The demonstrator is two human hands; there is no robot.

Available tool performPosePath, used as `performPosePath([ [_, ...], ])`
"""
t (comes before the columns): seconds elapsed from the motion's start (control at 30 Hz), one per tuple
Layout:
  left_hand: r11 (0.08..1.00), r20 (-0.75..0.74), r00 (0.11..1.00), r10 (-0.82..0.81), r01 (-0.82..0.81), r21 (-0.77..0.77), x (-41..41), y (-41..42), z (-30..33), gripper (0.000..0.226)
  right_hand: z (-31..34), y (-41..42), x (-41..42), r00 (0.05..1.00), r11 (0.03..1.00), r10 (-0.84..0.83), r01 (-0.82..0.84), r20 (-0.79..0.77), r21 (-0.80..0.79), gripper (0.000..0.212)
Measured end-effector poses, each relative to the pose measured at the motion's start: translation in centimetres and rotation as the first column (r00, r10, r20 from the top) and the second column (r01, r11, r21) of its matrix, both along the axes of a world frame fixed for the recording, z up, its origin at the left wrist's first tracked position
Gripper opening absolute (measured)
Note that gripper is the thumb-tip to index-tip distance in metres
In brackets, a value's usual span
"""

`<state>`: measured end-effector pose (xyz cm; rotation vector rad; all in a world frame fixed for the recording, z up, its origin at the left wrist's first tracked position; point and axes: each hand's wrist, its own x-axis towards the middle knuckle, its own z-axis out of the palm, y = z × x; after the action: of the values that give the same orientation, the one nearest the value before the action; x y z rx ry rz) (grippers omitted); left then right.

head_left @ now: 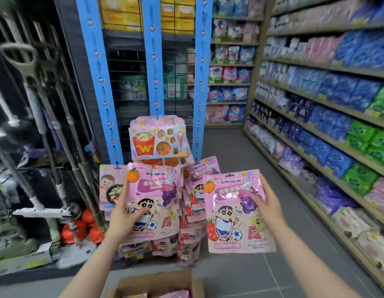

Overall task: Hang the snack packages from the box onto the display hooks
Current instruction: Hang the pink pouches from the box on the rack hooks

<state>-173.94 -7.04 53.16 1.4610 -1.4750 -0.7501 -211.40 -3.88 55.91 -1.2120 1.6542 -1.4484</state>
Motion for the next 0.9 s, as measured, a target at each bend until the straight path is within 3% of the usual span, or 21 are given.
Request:
performPosePath([
  [0.3, 0.988, 0.033, 0.99, 0.14, -0.137, -0.075, -4.3, -0.5, 0.3, 0.108, 1.6, -6.8, -2.2, 0.982, 0.983, 0.179, -0.181, 0.058, 0.025, 0.045],
  [0.5, 0.978, -0.026, 0.983, 0.184, -0.185, -0.097, -4.3, -4.3, 0.9, 0.108, 1.6, -12.3, -1.0, 0.968, 0.968, 0.249, -0.25, 0.04, 0.018, 0.046],
  [0.9, 0.914, 0.101, 0.912, 0.397, -0.383, -0.133, -4.0, -7.1, 0.8, 0.11, 0.5, -24.7, 0.1, 0.887, 0.891, 0.449, -0.454, 0.109, 0.018, 0.043],
])
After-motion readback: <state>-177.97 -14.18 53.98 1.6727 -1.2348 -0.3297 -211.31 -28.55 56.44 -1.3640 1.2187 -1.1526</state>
